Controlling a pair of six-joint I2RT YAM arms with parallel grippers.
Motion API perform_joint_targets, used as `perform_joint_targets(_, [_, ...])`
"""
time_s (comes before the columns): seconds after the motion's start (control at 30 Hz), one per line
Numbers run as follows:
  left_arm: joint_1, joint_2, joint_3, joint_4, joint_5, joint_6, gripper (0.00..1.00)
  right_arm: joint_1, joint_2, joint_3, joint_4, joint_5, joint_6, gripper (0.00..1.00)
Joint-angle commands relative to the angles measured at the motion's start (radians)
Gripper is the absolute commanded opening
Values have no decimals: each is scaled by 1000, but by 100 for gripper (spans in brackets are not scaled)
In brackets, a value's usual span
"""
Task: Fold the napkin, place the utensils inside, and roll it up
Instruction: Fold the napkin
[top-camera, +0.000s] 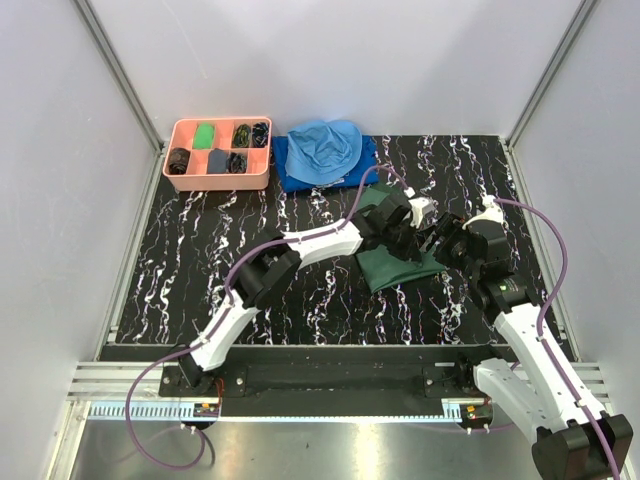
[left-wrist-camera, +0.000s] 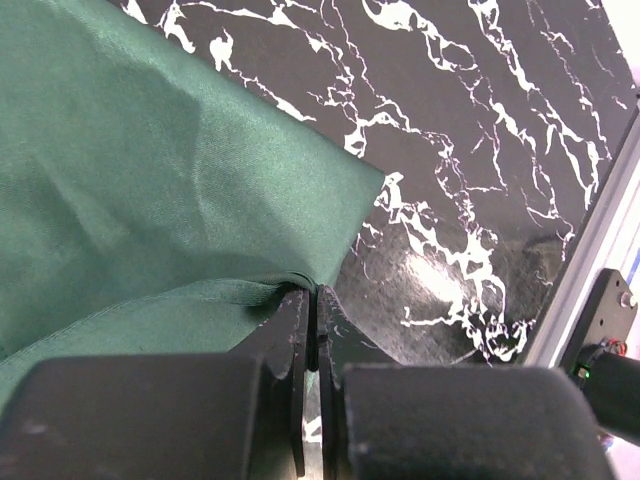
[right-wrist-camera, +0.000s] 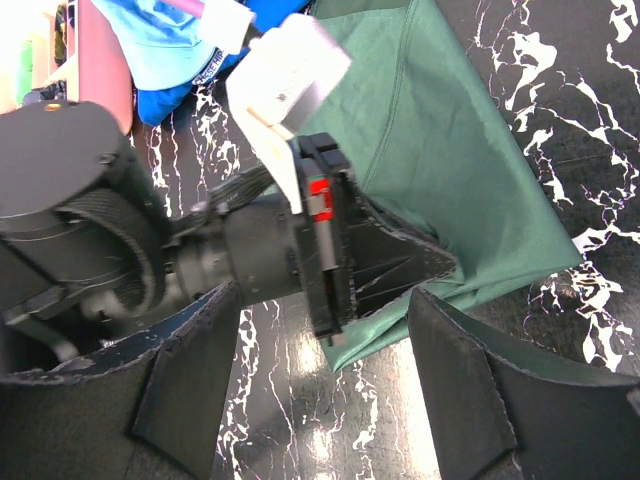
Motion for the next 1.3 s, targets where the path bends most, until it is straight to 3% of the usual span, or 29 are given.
perform_joint_targets(0.0, [-11,33,66,71,22,-22,0,-3,-4,15,9,4,2,77])
perform_joint_targets(0.13, [-13,53,83,87,25,-33,0,-3,2,9,6,21,-1,77])
perform_joint_targets(0.3, [-13,61,80,111,25,-45,0,-15,39,10,-37,155,-5,78])
perform_joint_targets(0.47, [-13,65,85,151,13,-64,2,-67,106,16,-35,130,3,78])
perform_joint_targets(0.53, [-11,64,83,157,10,-71,8,-76,106,19,-37,118,8,78])
perform_joint_targets(0.6, [-11,62,82,169,13,-82,37,-96,97,19,-43,116,9,79])
perform_joint_targets(0.7, [-11,49,76,191,11,-90,64,-136,82,36,-60,112,5,79])
perform_joint_targets(0.8, [-11,18,53,220,17,-88,76,-191,79,62,-74,104,-17,81])
perform_joint_targets(1.07, [-8,-138,-65,310,41,-79,87,-357,174,107,-37,-3,-67,83])
perform_joint_targets(1.27, [48,-353,-339,401,-4,-139,91,-405,414,121,135,-268,-144,83])
